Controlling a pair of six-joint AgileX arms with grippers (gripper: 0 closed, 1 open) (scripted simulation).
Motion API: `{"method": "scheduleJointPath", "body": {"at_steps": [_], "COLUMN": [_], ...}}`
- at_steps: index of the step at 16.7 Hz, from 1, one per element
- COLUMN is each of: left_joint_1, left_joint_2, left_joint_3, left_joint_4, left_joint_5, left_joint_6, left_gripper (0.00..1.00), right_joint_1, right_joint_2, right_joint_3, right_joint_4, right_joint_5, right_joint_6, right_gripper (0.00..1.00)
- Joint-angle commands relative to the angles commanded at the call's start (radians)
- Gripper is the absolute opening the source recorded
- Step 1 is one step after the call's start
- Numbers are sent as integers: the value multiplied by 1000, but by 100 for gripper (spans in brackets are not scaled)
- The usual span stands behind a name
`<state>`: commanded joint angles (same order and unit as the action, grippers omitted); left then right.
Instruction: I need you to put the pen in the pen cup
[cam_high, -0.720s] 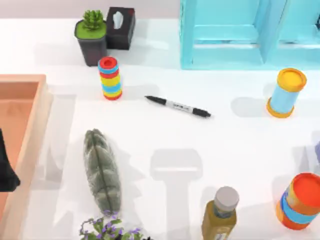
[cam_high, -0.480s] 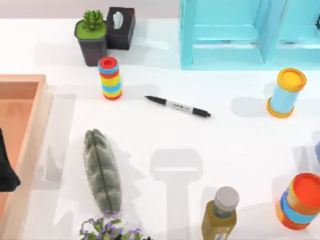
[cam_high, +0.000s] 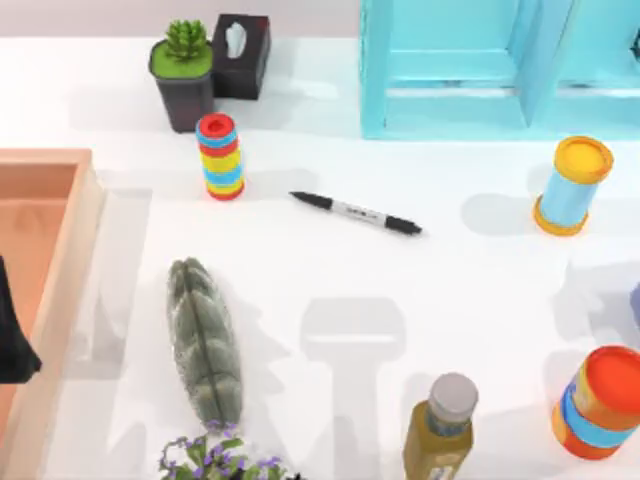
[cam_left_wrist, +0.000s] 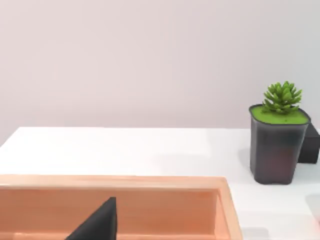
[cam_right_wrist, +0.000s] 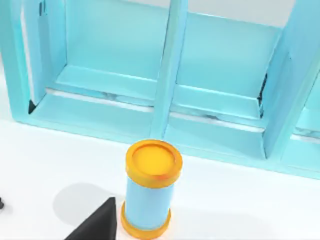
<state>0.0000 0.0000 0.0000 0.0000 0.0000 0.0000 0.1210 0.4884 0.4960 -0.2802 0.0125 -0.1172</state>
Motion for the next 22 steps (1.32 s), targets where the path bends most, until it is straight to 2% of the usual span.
{"method": "scheduleJointPath", "body": {"at_steps": [16, 22], "left_joint_1": [0, 0], "left_joint_2": [0, 0], "left_joint_3": [0, 0], "left_joint_4": [0, 0], "left_joint_5": [0, 0], "left_joint_6": [0, 0], "left_gripper": [100, 100], "right_joint_1": [362, 451], "right_joint_2": [1619, 2089], "right_joint_3": [1698, 2195], "right_joint_4": [-942, -1209], "right_joint_5": [87, 125], "right_joint_6": [-341, -422], "right_gripper": [100, 100]}}
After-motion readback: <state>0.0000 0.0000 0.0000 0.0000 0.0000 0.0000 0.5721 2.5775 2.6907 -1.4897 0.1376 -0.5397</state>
